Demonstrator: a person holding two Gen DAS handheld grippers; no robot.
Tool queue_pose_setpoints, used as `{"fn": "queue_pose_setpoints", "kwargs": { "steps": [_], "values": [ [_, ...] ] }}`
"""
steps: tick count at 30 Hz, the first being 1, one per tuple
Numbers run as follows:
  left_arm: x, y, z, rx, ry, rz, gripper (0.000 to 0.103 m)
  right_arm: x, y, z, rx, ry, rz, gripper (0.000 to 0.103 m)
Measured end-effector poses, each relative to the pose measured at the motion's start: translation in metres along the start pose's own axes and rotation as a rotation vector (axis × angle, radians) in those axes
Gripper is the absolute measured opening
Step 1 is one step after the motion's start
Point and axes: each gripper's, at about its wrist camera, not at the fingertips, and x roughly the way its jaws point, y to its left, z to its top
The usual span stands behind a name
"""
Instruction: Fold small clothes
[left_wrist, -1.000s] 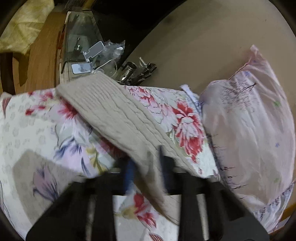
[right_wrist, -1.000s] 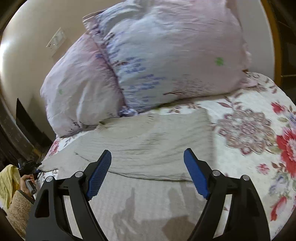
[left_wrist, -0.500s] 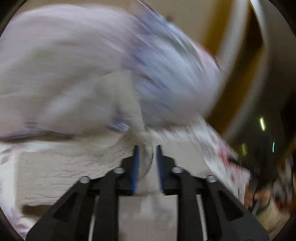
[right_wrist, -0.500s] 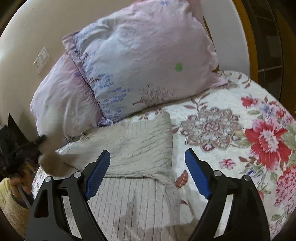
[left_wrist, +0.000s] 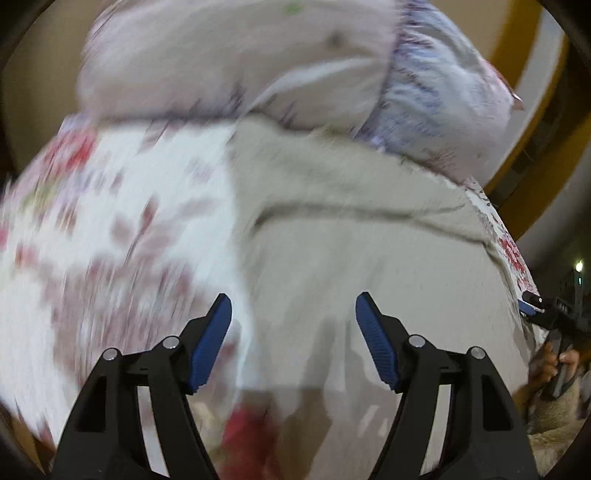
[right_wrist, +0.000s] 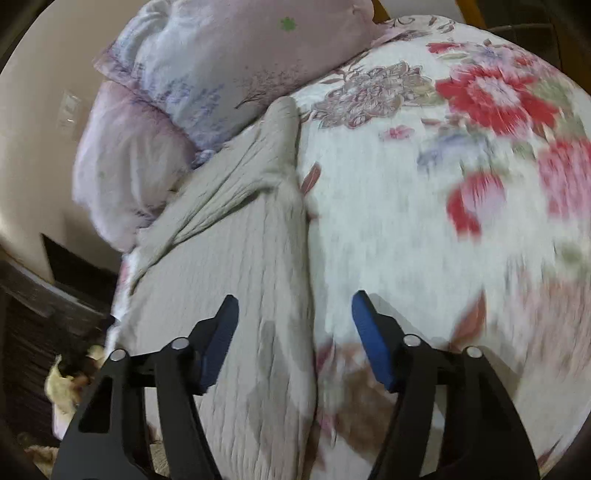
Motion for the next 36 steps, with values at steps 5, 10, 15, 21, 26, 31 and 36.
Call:
{"fn": "queue_pose_setpoints", "kwargs": {
  "steps": [5, 10, 15, 21, 26, 31, 36],
  "values": [
    [-0.017, 0.004, -0.066, -0.085, 0.043, -0.134, 0.046, -0.005, -0.007, -0.055, 0.054, 0.123, 0.209, 0.021],
    [-0.035, -0.006, -0.106, -0.095, 0.052, -0.224, 0.036, -0.01, 0.003, -0.088, 0.035, 0.179, 0.344, 0.014],
    [-0.031, -0.011, -0.112, -0.116, 0.058, -0.264, 0.016, -0.014, 0.02, -0.081, 0.018, 0.112, 0.446, 0.009],
    [-0.017, -0.02, -0.038, -0.081, -0.063, -0.321, 0.007, -0.017, 0.064, -0.017, -0.035, -0.056, 0.543, 0.009],
    [-0.009, 0.001, 0.079, -0.132, -0.279, -0.243, 0.006, 0.008, 0.085, 0.069, 0.024, -0.235, 0.507, 0.009],
    [0.062, 0.01, 0.163, -0.125, -0.225, -0.086, 0.023, 0.078, 0.08, 0.147, 0.142, -0.273, 0.346, 0.081],
    [0.069, 0.042, 0.141, -0.196, -0.189, -0.108, 0.073, 0.098, 0.069, 0.147, 0.106, -0.232, 0.302, 0.093]
  ]
}}
